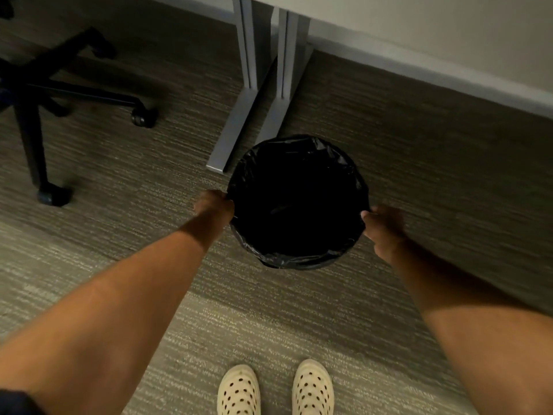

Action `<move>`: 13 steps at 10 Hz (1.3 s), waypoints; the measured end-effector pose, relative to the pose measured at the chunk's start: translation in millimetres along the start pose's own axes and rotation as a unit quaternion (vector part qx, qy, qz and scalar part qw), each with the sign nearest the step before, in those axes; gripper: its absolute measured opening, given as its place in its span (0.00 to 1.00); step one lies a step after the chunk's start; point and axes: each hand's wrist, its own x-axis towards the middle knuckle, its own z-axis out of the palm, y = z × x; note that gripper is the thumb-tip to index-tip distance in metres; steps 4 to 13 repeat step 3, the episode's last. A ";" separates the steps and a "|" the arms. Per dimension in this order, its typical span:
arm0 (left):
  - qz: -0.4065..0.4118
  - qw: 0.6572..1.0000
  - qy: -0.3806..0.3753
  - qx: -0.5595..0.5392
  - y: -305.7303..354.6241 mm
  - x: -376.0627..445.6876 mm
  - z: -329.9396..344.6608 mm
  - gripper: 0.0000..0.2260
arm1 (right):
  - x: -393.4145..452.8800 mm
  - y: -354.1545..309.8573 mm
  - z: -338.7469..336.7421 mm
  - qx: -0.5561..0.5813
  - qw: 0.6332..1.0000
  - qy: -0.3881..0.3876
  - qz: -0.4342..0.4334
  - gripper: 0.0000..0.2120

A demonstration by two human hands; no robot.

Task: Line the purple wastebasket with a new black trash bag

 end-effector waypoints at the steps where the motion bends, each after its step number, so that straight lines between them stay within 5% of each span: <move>1: 0.008 1.000 -0.008 0.013 0.2 -0.4 1.2 0.11 | 0.1 1.9 -2.3 -0.002 1.000 -0.006 -0.001 0.13; 3: 0.092 0.989 0.056 0.104 8.5 -12.6 -1.3 0.13 | -16.5 -3.5 -9.5 -0.142 0.987 0.027 -0.069 0.13; 13: 0.092 0.989 0.056 0.104 8.5 -12.6 -1.3 0.13 | -16.5 -3.5 -9.5 -0.142 0.987 0.027 -0.069 0.13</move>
